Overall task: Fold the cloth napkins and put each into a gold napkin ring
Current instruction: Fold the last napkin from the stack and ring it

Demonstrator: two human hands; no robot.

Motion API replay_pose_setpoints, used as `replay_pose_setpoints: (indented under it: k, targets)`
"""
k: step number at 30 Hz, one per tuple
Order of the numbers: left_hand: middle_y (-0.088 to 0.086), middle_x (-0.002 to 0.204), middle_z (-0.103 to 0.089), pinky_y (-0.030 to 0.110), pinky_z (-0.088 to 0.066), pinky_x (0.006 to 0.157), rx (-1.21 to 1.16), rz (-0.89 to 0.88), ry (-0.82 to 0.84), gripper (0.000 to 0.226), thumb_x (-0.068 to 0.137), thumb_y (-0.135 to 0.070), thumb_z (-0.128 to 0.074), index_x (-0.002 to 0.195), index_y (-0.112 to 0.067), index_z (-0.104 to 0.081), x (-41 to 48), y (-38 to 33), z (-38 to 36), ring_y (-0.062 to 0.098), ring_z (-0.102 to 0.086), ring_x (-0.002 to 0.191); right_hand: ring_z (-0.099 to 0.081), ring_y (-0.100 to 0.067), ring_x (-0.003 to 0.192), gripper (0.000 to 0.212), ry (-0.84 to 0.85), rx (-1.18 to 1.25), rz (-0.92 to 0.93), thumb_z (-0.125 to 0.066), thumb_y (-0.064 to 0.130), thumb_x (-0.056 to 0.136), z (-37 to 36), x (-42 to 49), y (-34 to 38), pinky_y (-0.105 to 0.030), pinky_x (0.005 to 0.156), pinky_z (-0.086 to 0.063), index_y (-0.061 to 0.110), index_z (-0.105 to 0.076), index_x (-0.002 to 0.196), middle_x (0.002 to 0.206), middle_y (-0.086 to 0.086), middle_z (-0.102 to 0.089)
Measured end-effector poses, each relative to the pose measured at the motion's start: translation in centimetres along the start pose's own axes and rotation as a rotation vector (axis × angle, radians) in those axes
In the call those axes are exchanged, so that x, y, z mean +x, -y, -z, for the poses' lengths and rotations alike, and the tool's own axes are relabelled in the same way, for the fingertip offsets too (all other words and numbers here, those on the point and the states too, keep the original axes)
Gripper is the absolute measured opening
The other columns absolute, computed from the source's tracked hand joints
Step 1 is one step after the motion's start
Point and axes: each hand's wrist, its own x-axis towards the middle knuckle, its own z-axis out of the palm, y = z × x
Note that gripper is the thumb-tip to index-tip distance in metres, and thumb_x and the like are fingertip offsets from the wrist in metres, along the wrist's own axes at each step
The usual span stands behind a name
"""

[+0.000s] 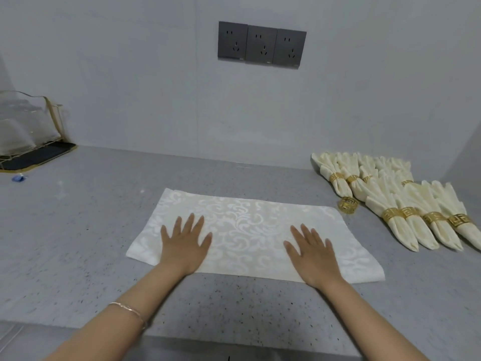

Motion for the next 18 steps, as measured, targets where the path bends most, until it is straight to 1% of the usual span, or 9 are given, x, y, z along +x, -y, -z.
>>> replay_pose_setpoints:
  k: [6, 9, 12, 13, 15, 18]
  targets:
    - [-0.001, 0.161, 0.009, 0.044, 0.002, 0.119, 0.002, 0.105, -0.034, 0.068, 0.097, -0.059, -0.012, 0.154, -0.024, 0.001, 0.3, 4.8, 0.8, 0.022, 0.006, 0.148, 0.001, -0.016, 0.147, 0.068, -0.030, 0.001, -0.115, -0.015, 0.056, 0.097, 1.2, -0.5, -5.5, -0.035, 0.120, -0.002, 0.019, -0.004, 0.153, 0.160, 0.001, 0.002]
    - [0.001, 0.161, 0.009, 0.040, 0.001, 0.120, -0.003, 0.109, -0.038, 0.071, 0.097, -0.059, -0.012, 0.154, -0.020, 0.002, 0.2, 5.5, 0.9, 0.022, 0.006, 0.148, -0.001, -0.018, 0.147, 0.070, -0.019, -0.037, -0.143, -0.015, 0.056, 0.097, 1.4, -0.2, -6.4, -0.036, 0.119, -0.004, 0.015, -0.005, 0.152, 0.160, -0.002, 0.001]
    - [0.003, 0.160, 0.010, 0.039, 0.002, 0.120, -0.007, 0.108, -0.036, 0.072, 0.097, -0.059, -0.012, 0.153, -0.016, 0.004, 0.1, 5.4, 0.9, 0.022, 0.007, 0.148, -0.001, -0.021, 0.147, 0.069, 0.042, -0.056, -0.168, -0.015, 0.054, 0.098, 2.2, 0.4, -5.7, -0.041, 0.119, -0.005, 0.013, -0.005, 0.152, 0.160, -0.004, 0.002]
    - [0.005, 0.160, 0.010, 0.039, 0.002, 0.120, -0.012, 0.115, -0.040, 0.074, 0.097, -0.059, -0.012, 0.153, -0.014, 0.004, 0.1, 5.4, 0.9, 0.023, 0.007, 0.148, -0.001, -0.022, 0.147, 0.069, 0.046, -0.028, -0.154, -0.017, 0.055, 0.098, 2.5, 0.7, -5.0, -0.042, 0.119, -0.005, 0.013, -0.007, 0.152, 0.160, -0.005, 0.001]
    - [0.010, 0.160, 0.009, 0.037, 0.002, 0.120, -0.028, 0.145, -0.052, 0.079, 0.097, -0.060, -0.014, 0.152, -0.007, 0.006, -0.1, 5.1, 1.0, 0.024, 0.007, 0.148, -0.005, -0.020, 0.147, 0.070, 0.053, 0.079, -0.058, -0.025, 0.055, 0.097, 3.4, 1.4, -2.8, -0.039, 0.118, -0.007, 0.013, -0.014, 0.152, 0.160, -0.004, -0.005]
    - [0.015, 0.159, 0.008, 0.036, 0.003, 0.120, -0.044, 0.177, -0.047, 0.084, 0.096, -0.060, -0.015, 0.150, -0.001, 0.008, -0.4, 5.0, 1.1, 0.026, 0.007, 0.148, -0.013, -0.016, 0.145, 0.069, 0.113, 0.316, 0.130, -0.046, 0.049, 0.094, 4.0, 3.7, 2.5, -0.032, 0.117, -0.012, 0.017, -0.022, 0.150, 0.158, 0.002, -0.015]
